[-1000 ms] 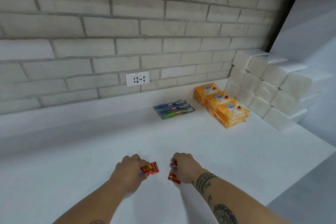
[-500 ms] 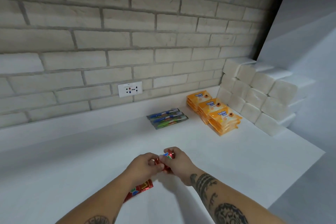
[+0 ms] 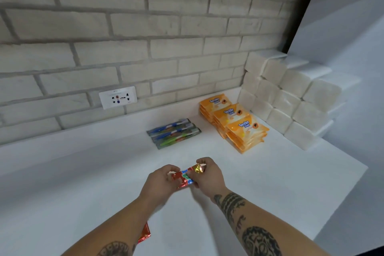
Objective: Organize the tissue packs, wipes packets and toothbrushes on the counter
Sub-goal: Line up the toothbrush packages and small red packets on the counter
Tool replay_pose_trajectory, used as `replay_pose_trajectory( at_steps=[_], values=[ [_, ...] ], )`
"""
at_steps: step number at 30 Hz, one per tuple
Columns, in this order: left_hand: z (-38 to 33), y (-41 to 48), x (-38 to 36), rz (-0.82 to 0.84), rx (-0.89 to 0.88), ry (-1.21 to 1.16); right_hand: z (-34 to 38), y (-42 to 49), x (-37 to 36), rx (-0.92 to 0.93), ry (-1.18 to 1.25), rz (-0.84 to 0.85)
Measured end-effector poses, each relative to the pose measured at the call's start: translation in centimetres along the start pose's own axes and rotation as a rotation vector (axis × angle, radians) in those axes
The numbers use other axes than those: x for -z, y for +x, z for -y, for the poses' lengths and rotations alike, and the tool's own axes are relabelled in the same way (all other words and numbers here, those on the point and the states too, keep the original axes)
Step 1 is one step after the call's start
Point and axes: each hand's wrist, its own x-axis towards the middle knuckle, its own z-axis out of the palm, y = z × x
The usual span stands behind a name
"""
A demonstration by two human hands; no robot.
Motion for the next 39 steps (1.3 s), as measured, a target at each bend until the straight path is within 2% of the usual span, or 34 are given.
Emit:
replay_pose_trajectory(
  at_steps=[5, 9, 19, 25, 27, 29, 31, 33, 36, 39],
  values=[
    [-0.2, 3.5, -0.8, -0.068, -0.015, 0.059, -0.2, 4.1, 0.0, 0.051, -0.046, 0.041],
    [1.0, 5.6, 1.1, -0.197, 0.017, 0.060, 1.9, 6.7, -2.2, 0.082, -0.028, 0.079],
    [7.2, 7.7, 9.4, -0.473, 0.126, 0.163, 7.4, 9.6, -13.8, 0.270, -0.178, 0.264],
    [9.8, 8.1, 11.1, -0.561, 0.156, 0.481, 7.1, 10.0, -17.8, 0.323, -0.331, 0.219],
    [10.4, 8.2, 11.5, -0.581, 0.166, 0.497, 6.8, 9.8, -18.3, 0.399, -0.393, 0.189],
    [10.6, 8.4, 11.7, -0.590, 0.163, 0.478, 6.2, 9.5, -18.5, 0.576, -0.537, 0.182],
    [10.8, 8.3, 11.6, -0.613, 0.125, 0.457, 4.9, 9.2, -18.8, 0.741, -0.643, 0.176],
    [11.5, 7.9, 11.2, -0.633, 0.010, 0.514, 3.9, 9.0, -19.1, 0.822, -0.701, 0.159],
    [12.4, 7.5, 10.6, -0.593, -0.148, 0.658, 3.9, 9.2, -19.3, 0.861, -0.787, 0.147],
    [12.5, 7.9, 11.0, -0.544, -0.122, 0.723, 5.2, 9.4, -19.5, 0.857, -0.876, 0.229]
  ],
)
